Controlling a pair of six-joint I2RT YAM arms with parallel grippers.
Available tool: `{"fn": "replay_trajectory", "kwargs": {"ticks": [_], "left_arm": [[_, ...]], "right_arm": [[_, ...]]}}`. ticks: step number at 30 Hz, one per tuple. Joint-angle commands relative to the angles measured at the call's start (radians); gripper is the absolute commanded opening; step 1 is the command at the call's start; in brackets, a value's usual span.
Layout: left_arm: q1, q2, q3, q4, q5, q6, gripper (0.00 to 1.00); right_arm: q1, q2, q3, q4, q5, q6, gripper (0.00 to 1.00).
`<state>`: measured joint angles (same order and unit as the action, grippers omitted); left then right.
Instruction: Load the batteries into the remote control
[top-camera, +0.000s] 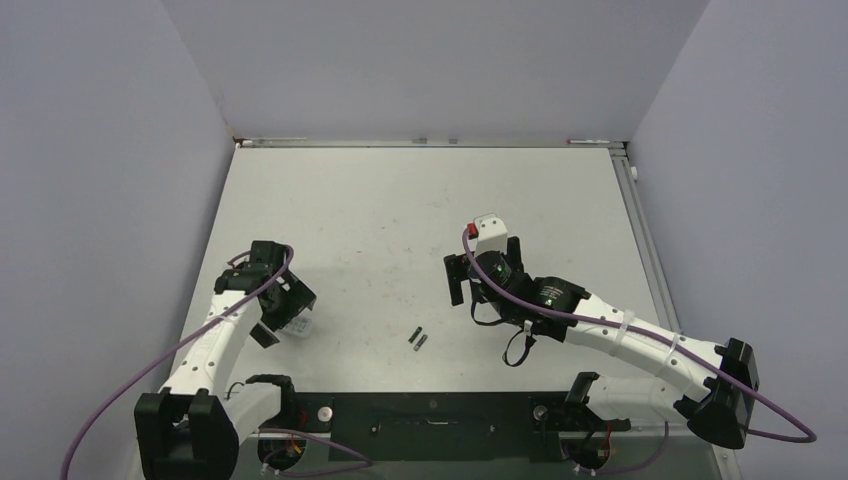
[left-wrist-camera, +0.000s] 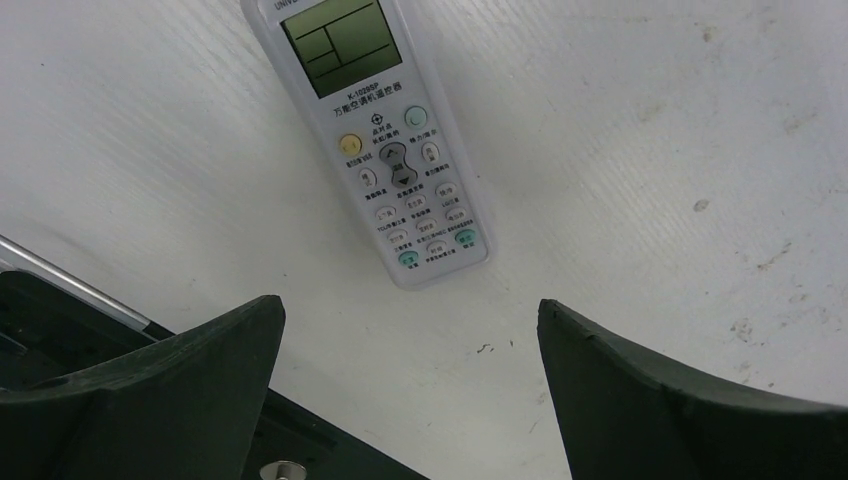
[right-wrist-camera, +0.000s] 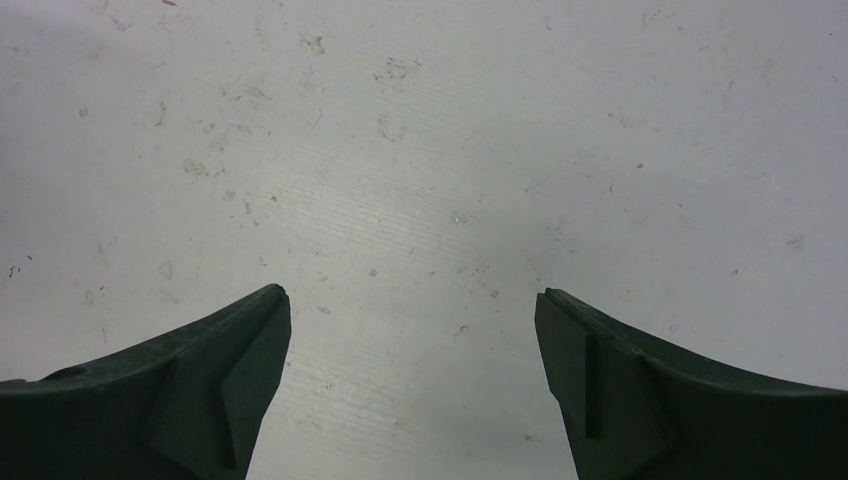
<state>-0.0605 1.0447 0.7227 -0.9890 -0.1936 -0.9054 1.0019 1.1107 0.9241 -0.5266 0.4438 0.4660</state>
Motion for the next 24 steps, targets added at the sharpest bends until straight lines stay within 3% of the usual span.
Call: {"fn": "replay_trajectory", "kwargs": {"ticks": [1, 24], "left_arm": [[0.032, 0.018, -0.020, 0.052, -0.049, -0.176, 0.96], [0.115, 0.193, -0.059, 0.197, -0.004, -0.154, 1.00]], "right_arm": [[0.000, 0.005, -0.003, 0.013, 0.012, 0.016, 0.92], [0.000, -0.006, 0.009, -0.027, 0.036, 0.009, 0.92]]}}
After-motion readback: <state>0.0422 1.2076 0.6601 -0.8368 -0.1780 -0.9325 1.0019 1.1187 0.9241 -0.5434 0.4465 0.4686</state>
